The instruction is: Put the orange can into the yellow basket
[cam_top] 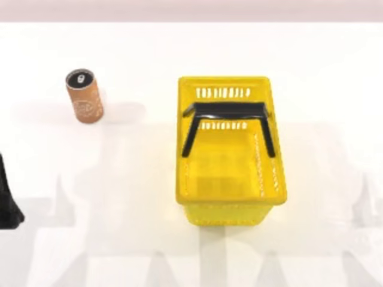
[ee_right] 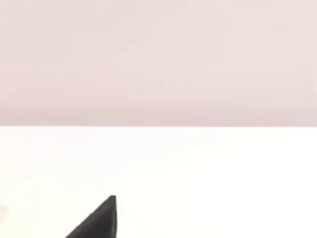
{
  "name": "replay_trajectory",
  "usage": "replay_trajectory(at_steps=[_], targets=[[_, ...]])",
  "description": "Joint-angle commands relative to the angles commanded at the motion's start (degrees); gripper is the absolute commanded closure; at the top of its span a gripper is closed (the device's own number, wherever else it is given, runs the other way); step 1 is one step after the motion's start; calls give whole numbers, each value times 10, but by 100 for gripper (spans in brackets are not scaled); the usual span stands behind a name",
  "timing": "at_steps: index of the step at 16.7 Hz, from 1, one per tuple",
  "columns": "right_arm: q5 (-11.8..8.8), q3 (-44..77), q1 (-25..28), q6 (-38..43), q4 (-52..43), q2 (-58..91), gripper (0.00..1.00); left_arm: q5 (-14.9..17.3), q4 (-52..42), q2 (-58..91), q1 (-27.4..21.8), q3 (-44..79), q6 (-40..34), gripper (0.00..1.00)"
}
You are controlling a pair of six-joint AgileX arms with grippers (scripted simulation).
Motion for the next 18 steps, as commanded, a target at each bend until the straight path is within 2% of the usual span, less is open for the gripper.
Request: replay_trajectory(at_steps=[4, 8, 13, 18], targets=[[0, 0, 0, 0, 0, 0, 0, 3, -13, 16, -4, 15, 4, 0], [0, 0, 0, 0, 0, 0, 0, 13, -92, 118, -23, 109, 31, 0], [0, 0, 0, 0, 0, 0, 0, 25, -264, 352, -53, 316, 91, 0], [0, 0, 0, 0, 0, 0, 0, 32, -473, 653, -81, 585, 166, 0]])
